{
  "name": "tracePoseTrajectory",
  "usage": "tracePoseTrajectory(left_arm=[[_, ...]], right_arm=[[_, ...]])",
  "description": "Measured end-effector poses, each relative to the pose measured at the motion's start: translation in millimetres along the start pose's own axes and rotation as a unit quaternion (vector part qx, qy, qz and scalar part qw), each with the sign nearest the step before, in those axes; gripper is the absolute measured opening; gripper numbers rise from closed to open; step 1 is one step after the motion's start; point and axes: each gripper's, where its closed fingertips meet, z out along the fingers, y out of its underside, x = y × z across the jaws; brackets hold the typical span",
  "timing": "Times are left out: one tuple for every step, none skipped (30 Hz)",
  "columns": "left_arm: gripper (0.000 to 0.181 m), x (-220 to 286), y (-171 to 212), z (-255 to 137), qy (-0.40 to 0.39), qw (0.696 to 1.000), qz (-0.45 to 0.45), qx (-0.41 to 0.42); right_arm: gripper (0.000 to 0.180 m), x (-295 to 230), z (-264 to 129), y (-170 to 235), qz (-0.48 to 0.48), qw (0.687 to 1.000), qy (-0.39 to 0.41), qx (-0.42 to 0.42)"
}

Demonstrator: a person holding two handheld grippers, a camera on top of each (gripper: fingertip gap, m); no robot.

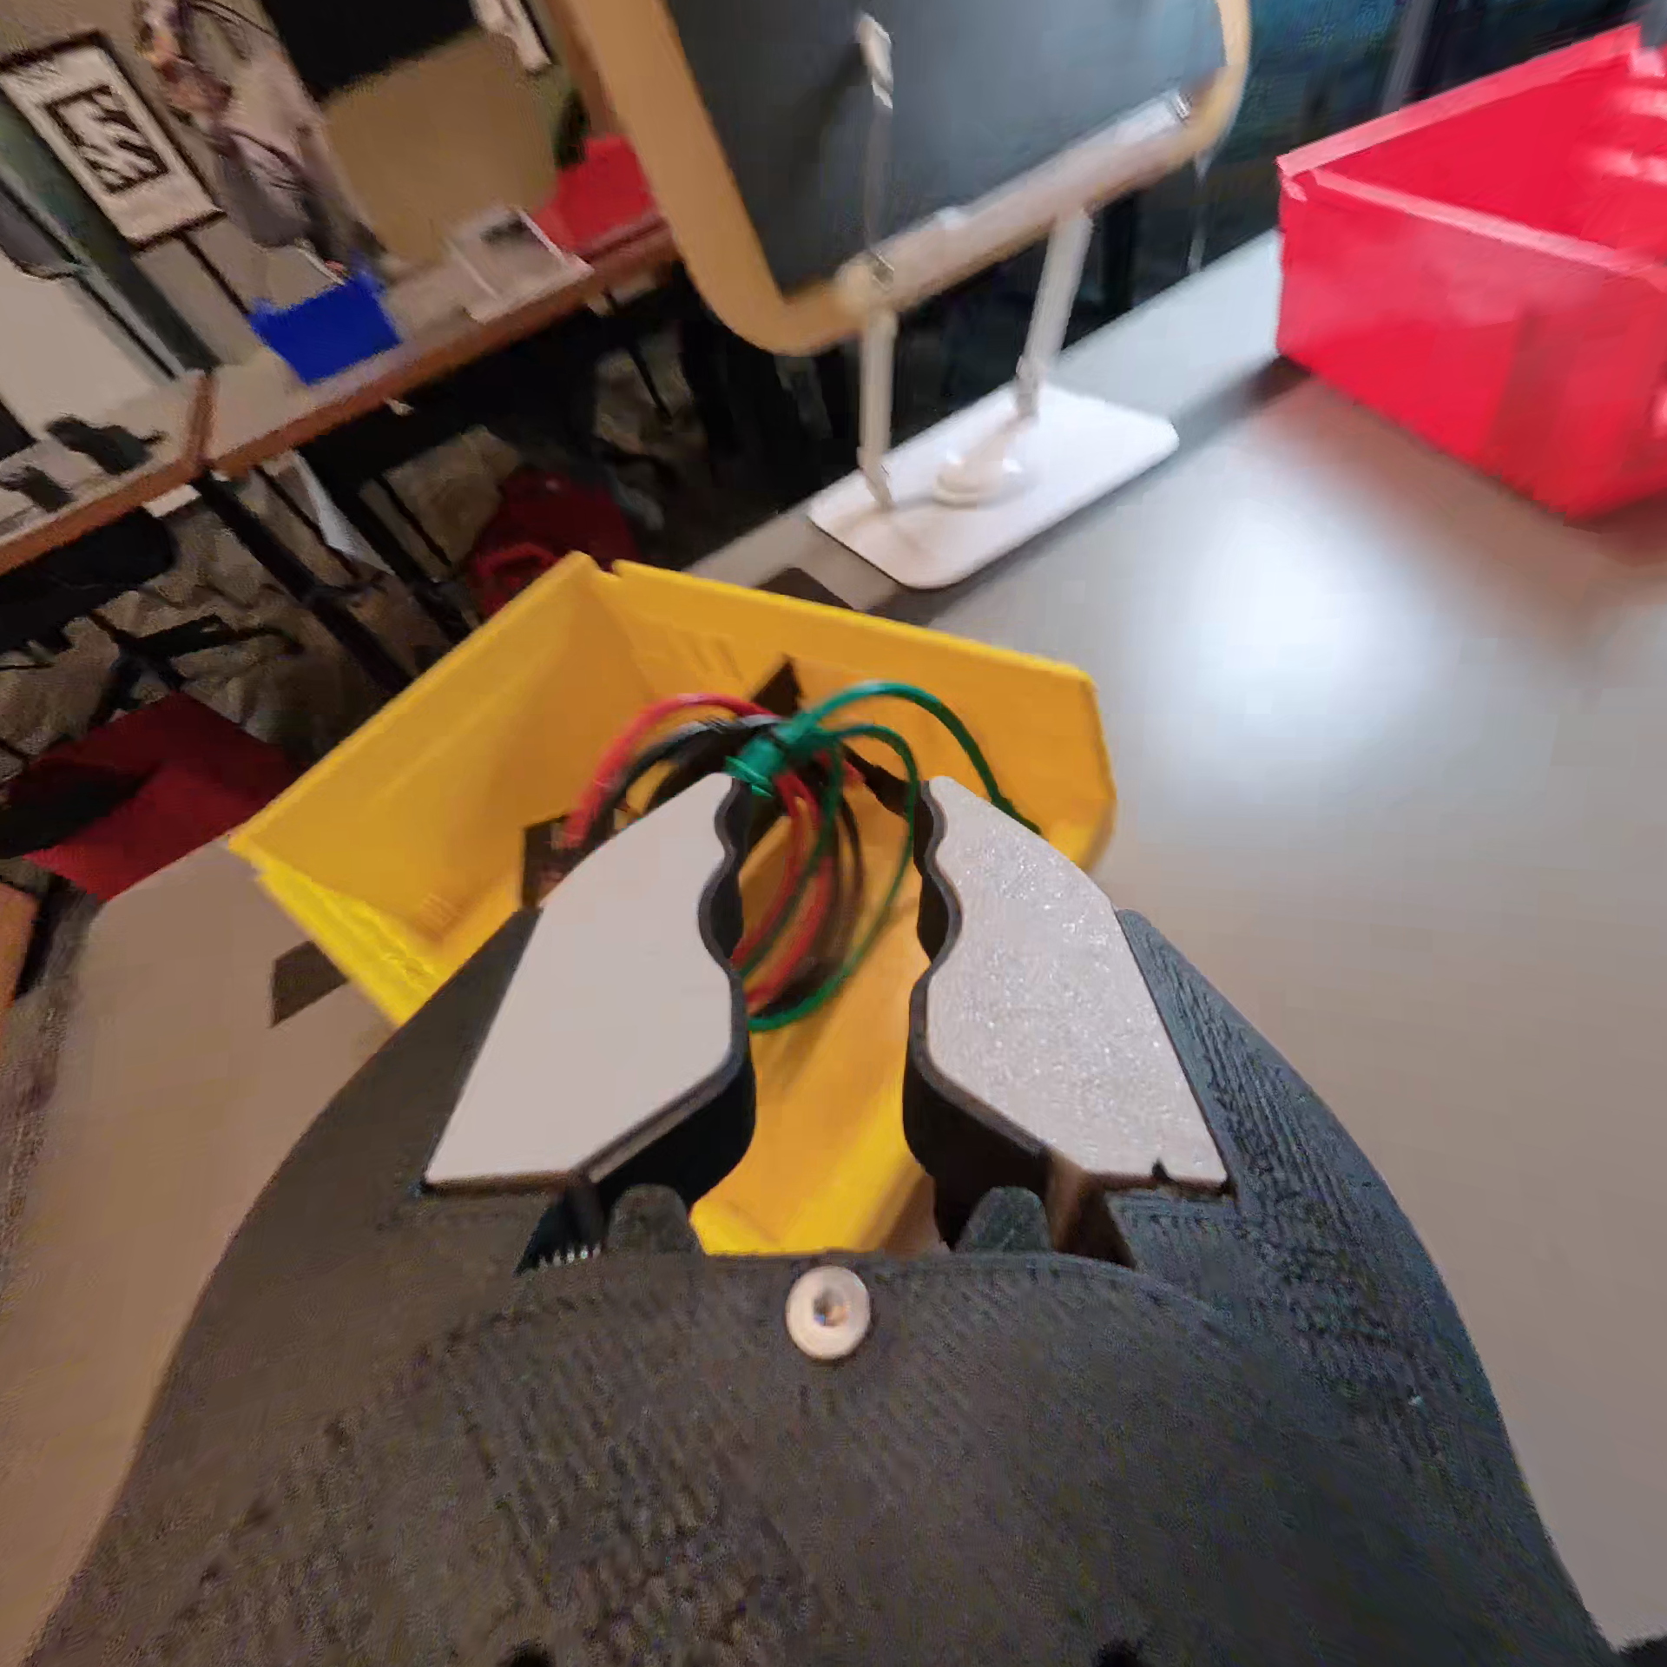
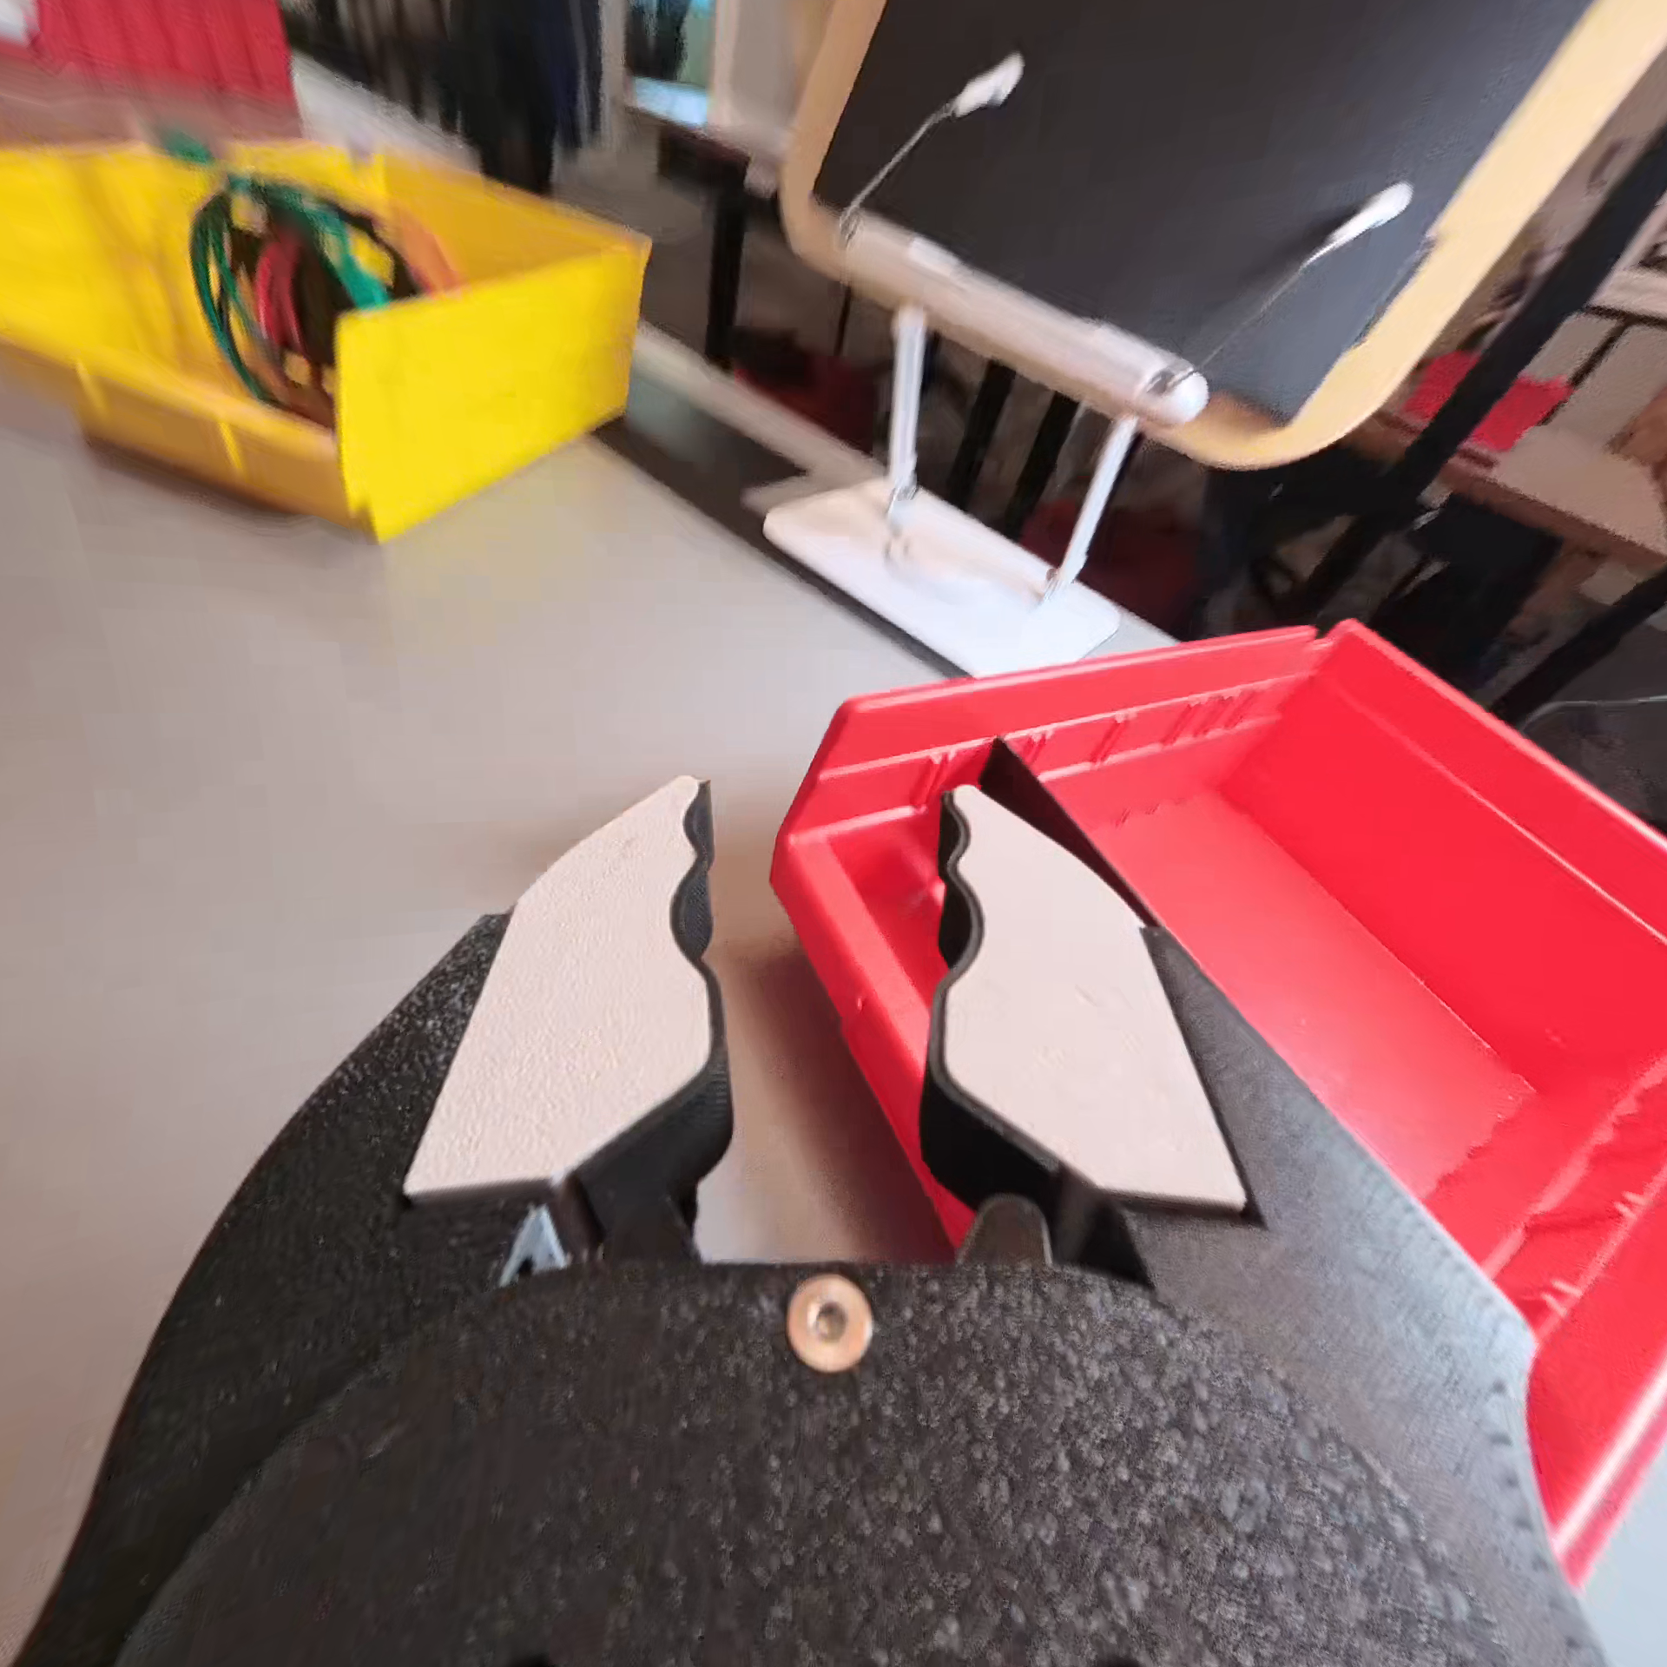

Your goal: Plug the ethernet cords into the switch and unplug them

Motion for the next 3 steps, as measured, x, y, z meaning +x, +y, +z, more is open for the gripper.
tracePoseTrajectory(left_arm=[[0.035, -16.4, -8.6, -1.7, -0.012, 1.0, -0.013, 0.003], [0.035, -32.4, -14.3, -0.7, -0.019, 0.999, -0.026, -0.003], [0.037, -47.5, -17.3, 2.7, -0.022, 0.999, -0.038, -0.019]], right_arm=[[0.048, 5.6, -3.3, -5.7, 0.019, 0.999, 0.016, 0.022], [0.051, 12.7, -6.7, -9.6, 0.035, 0.998, 0.034, 0.039], [0.053, 19.7, -10.2, -12.2, 0.047, 0.996, 0.049, 0.051]])
